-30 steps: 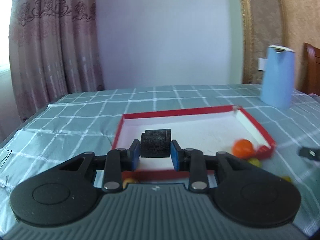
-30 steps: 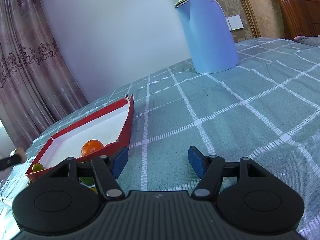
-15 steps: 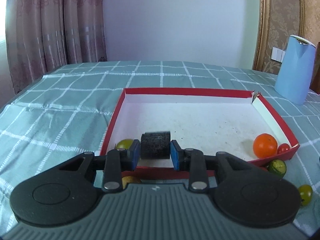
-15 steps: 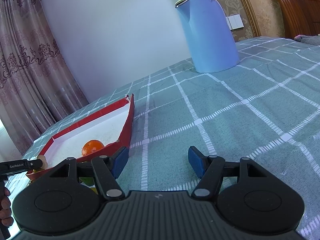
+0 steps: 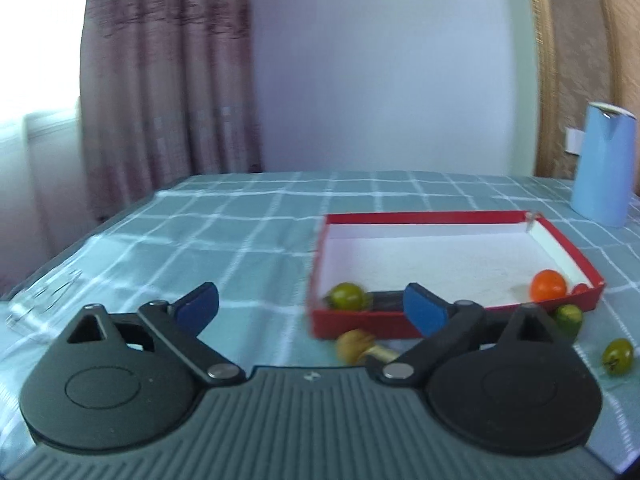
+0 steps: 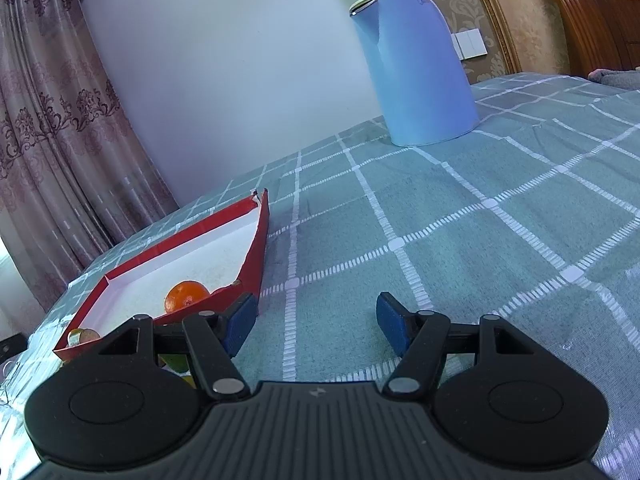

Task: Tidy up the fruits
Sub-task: 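Lower the dark cylinder into the tray and open the left gripper, then grasp the second green tomato with the right gripper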

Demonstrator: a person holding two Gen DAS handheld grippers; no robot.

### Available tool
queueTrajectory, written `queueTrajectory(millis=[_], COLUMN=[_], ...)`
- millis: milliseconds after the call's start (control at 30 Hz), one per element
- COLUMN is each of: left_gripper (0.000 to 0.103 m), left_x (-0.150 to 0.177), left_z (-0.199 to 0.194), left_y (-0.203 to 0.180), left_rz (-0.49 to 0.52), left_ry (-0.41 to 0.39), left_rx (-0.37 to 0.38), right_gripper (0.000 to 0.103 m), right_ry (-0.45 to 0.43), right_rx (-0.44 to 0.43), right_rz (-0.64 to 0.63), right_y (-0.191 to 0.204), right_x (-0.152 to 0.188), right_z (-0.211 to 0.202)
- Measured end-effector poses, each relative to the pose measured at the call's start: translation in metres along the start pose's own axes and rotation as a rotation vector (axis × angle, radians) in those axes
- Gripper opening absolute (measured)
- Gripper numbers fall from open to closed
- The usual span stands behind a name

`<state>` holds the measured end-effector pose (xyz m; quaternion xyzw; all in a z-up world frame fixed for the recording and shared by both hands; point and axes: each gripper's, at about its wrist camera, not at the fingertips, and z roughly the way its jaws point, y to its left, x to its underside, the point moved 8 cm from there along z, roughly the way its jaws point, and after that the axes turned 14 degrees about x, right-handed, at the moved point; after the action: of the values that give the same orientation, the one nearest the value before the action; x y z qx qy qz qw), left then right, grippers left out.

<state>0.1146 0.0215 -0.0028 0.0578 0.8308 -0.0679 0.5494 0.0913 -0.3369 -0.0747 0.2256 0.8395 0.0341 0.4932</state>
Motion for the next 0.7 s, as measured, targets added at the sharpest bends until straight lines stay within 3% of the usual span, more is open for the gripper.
queueTrajectory(millis=[233,333,400,533,700], left_gripper=[0.100,0.100,0.101,0.101,0.101], left_x=[0.028,0.036,0.035,0.039,0.043], left_z=[-0.002,0.006,0.006,0.006,0.004], left_y=[0.039,0.045,0.046,0.054,0.063], left_rz=[-0.039,-0.078,-0.090,-0.129,-0.203], left_ry=[0.022,0.056,0.049,0.044,0.041], left_rx=[-0.105,-0.080,-0.062,-0.032,-0.007], right_gripper=[0.068,0.071,0.077,0.078,0.078], right_ry=[0.000,-0.008,-0.033,-0.102,-0.066], right_rx=[-0.017,-0.042,-0.053,-0.046,-0.041], right_rz=[-0.059,-0.123,-0.187,-0.304,-0.409], right_y=[0.015,0.031,0.045,0.067,0.085], right_x=[0.007,0.017,0.023,0.029,0.039], right_z=[-0.010,-0.020,-0.029,-0.042,-0.036])
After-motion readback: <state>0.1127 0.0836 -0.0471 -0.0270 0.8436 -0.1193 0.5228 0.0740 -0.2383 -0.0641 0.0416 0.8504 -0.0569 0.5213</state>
